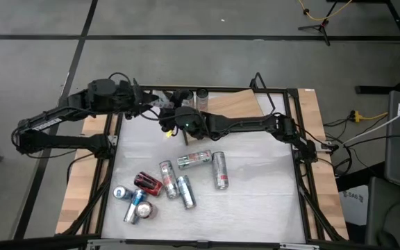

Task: Place canned beverage on shelf
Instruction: Put the white pink soda can on the shelf aligned with the other white pink soda cans

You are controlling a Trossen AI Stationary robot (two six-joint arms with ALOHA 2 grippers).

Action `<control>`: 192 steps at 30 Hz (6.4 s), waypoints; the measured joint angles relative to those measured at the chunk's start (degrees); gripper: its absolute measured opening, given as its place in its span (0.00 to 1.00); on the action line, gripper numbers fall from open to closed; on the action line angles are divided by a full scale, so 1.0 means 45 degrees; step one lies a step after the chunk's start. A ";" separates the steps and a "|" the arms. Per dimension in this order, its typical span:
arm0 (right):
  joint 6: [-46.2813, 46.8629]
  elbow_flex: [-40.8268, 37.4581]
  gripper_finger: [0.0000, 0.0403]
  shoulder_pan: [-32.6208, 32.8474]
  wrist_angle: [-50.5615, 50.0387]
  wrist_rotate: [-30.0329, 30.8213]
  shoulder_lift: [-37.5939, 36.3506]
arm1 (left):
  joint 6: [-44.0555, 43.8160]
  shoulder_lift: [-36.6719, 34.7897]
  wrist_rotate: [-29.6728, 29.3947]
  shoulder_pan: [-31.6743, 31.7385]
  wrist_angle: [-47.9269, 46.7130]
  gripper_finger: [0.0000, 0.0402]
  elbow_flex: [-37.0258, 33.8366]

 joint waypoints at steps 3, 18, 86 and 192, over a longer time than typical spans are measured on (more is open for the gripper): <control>0.0364 -0.0003 0.61 0.0000 -0.0550 -0.0002 -0.0311 | 0.0063 -0.0505 -0.0293 0.0000 0.0062 0.87 0.0000; 0.2841 -0.0010 0.61 -0.0017 -0.4919 -0.0327 -0.3946 | 0.4115 -0.2088 -0.1445 0.0009 0.0026 0.87 0.0000; 0.8640 -2.0975 0.64 -0.3920 1.9605 -0.7138 -0.5000 | 1.1277 0.5468 -0.2166 -0.0425 0.8240 0.87 -0.0024; 0.8641 -1.8671 0.67 -0.3915 1.7549 -1.1055 -0.5002 | 0.9568 1.1856 0.0805 -0.0831 0.0999 0.60 0.6596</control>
